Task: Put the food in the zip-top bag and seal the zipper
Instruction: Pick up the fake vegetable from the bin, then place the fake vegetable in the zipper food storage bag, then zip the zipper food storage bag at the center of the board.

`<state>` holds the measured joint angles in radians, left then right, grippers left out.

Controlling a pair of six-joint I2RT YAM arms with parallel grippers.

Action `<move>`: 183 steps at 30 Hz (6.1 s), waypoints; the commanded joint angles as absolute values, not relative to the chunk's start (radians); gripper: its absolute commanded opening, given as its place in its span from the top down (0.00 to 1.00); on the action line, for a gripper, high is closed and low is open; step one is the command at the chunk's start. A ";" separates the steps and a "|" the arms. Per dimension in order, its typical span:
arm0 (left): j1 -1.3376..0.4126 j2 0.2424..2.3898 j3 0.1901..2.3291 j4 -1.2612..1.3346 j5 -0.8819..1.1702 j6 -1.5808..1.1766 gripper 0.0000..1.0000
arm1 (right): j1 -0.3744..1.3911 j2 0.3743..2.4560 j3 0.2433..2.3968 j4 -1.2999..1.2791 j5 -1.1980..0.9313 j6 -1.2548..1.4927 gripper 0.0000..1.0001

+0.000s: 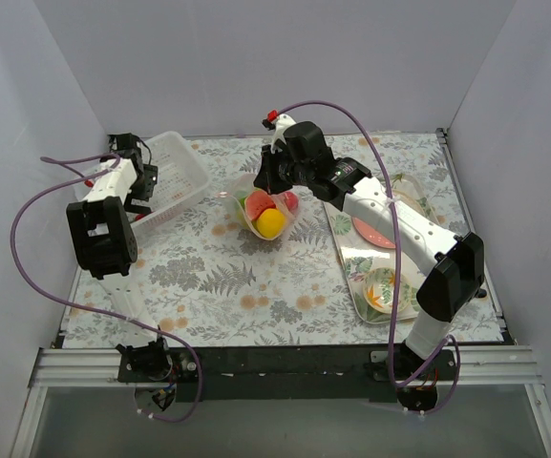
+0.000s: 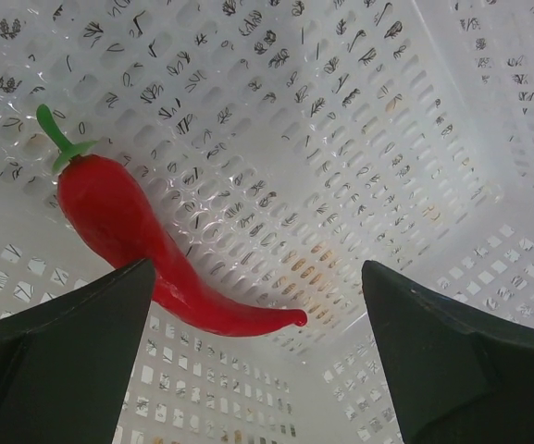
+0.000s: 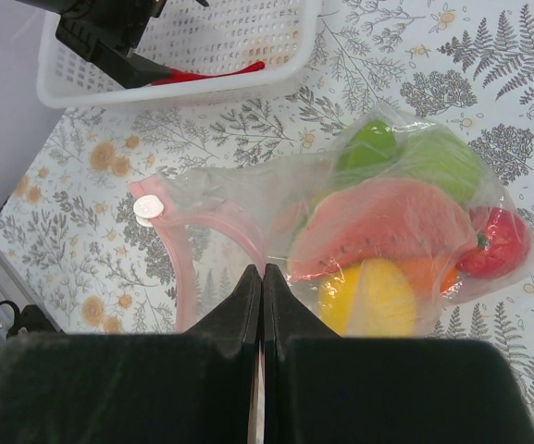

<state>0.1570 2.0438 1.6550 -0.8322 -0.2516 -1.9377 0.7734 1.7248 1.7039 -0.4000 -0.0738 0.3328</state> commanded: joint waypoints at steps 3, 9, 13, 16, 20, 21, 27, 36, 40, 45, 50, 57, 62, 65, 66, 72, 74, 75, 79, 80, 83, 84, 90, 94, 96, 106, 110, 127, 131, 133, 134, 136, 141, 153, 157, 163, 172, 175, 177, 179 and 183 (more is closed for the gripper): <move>0.163 2.082 1.626 -0.882 -0.307 -1.954 0.05 | 0.770 1.692 1.724 -0.365 -0.061 0.311 0.99; 0.164 2.089 1.759 -0.997 -0.334 -1.957 0.04 | 0.772 1.713 1.743 -0.371 -0.061 0.314 0.99; 0.166 2.114 1.841 -1.074 -0.337 -1.951 0.03 | 0.772 1.721 1.744 -0.365 -0.069 0.325 0.99; 0.164 2.131 1.844 -1.100 -0.330 -1.948 0.02 | 0.772 1.717 1.740 -0.361 -0.069 0.327 0.99; 0.166 2.137 1.839 -1.118 -0.324 -1.945 0.02 | 0.772 1.723 1.756 -0.373 -0.069 0.327 0.99; 0.166 2.137 1.847 -1.123 -0.328 -1.944 0.02 | 0.772 1.724 1.758 -0.376 -0.069 0.327 0.99; 0.164 2.171 1.898 -1.158 -0.351 -1.918 0.02 | 0.772 1.724 1.758 -0.370 -0.072 0.327 0.99; 0.166 2.197 1.812 -1.079 -0.327 -1.908 0.07 | 0.772 1.717 1.744 -0.368 -0.069 0.321 0.99; 0.167 2.180 1.787 -1.025 -0.331 -1.893 0.38 | 0.772 1.710 1.733 -0.368 -0.060 0.313 0.99; 0.169 2.155 1.798 -0.993 -0.371 -1.858 0.72 | 0.772 1.710 1.736 -0.371 -0.057 0.313 0.99; 0.172 2.082 1.828 -0.928 -0.393 -1.754 0.97 | 0.772 1.732 1.775 -0.393 -0.052 0.307 0.99; 0.172 1.887 1.799 -0.735 -0.349 -1.506 1.00 | 0.772 1.773 1.831 -0.428 -0.046 0.302 0.99; 0.161 1.651 1.622 -0.513 -0.181 -1.321 1.00 | 0.772 1.808 1.876 -0.449 -0.038 0.296 0.99; 0.134 1.485 1.497 -0.465 -0.100 -1.237 1.00 | 0.772 1.831 1.917 -0.469 -0.032 0.291 0.99; 0.105 1.415 1.449 -0.456 -0.089 -1.214 1.00 | 0.772 1.838 1.925 -0.474 -0.032 0.291 0.99; -0.072 1.116 1.244 -0.324 -0.002 -1.091 0.96 | 0.772 1.873 1.990 -0.514 -0.025 0.288 0.99; -0.110 1.043 1.191 -0.267 0.055 -1.110 0.93 | 0.770 1.879 1.999 -0.517 -0.031 0.293 0.99; -0.159 1.028 1.178 -0.253 0.046 -1.112 0.93 | 0.772 1.881 2.000 -0.515 -0.032 0.301 0.99; -0.271 1.005 1.100 -0.148 -0.032 -1.109 0.93 | 0.772 1.884 2.011 -0.520 -0.043 0.314 0.99; -0.316 1.014 1.085 -0.135 -0.044 -1.108 0.93 | 0.773 1.882 2.011 -0.520 -0.041 0.316 0.99; -0.424 1.037 1.060 -0.088 -0.121 -1.088 0.94 | 0.773 1.885 2.025 -0.534 -0.037 0.321 0.99; -0.455 1.038 1.051 -0.072 -0.197 -1.082 0.95 | 0.773 1.887 2.031 -0.537 -0.038 0.324 0.99; -0.670 1.032 0.892 0.170 -0.510 -1.046 0.98 | 0.779 1.908 2.085 -0.560 -0.055 0.347 0.99; -0.810 1.097 0.838 0.355 -0.774 -0.942 0.97 | 0.784 1.919 2.109 -0.577 -0.057 0.359 0.99; -0.876 1.127 0.815 0.426 -0.872 -0.858 0.95 | 0.784 1.924 2.117 -0.581 -0.054 0.362 0.99; -0.899 1.218 0.773 0.636 -1.035 -0.804 0.87 | 0.784 1.925 2.151 -0.594 -0.058 0.382 0.99; -0.910 1.236 0.759 0.667 -0.959 -0.778 0.60 | 0.784 1.931 2.160 -0.598 -0.057 0.377 0.99; -0.879 1.020 1.005 0.081 -0.966 -1.046 0.25 | 0.775 1.896 2.209 -0.618 -0.064 0.348 0.99; -0.670 1.055 1.153 -0.279 -0.791 -1.255 0.34 | 0.769 1.874 2.235 -0.635 -0.086 0.313 0.99; -0.582 1.058 1.158 -0.324 -0.610 -1.278 0.38 | 0.776 1.861 2.289 -0.669 -0.118 0.305 0.99; -0.504 1.060 1.163 -0.337 -0.557 -1.295 0.40 | 0.775 1.842 2.257 -0.649 -0.124 0.301 0.99; -0.428 1.068 1.175 -0.353 -0.358 -1.324 0.45 | 0.776 1.792 2.159 -0.609 -0.111 0.296 0.99; -0.246 1.169 1.287 -0.529 -0.129 -1.526 0.64 | 0.787 1.729 2.028 -0.543 -0.118 0.290 0.99; -0.187 1.123 1.152 -0.529 0.095 -2.003 0.56 | 0.831 1.743 2.003 -0.543 -0.005 0.256 0.99; -0.138 1.083 1.075 -0.525 0.184 -2.094 0.55 | 0.842 1.726 1.945 -0.493 0.052 0.244 0.99; -0.092 1.092 1.035 -0.486 0.310 -2.144 0.56 | 0.868 1.710 1.907 -0.448 0.066 0.239 0.99; -0.087 1.114 0.962 -0.416 0.348 -2.235 0.58 | 0.890 1.723 1.907 -0.443 0.089 0.235 0.99; -0.086 1.123 0.959 -0.400 0.354 -2.243 0.62 | 0.897 1.720 1.902 -0.443 0.097 0.233 0.99; -0.086 1.126 0.948 -0.378 0.365 -2.253 0.62 | 0.900 1.715 1.895 -0.443 0.103 0.230 0.99; -0.086 1.126 0.940 -0.368 0.365 -2.267 0.62 | 0.903 1.715 1.890 -0.445 0.110 0.226 0.99; -0.084 1.127 0.945 -0.364 0.385 -2.279 0.58 | 0.913 1.710 1.870 -0.443 0.124 0.215 0.99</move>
<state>-0.0925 1.1378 0.9421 -0.3885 0.3397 -1.9976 0.8997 1.7615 1.8812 -0.5171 0.0944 0.2325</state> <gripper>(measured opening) 0.411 0.031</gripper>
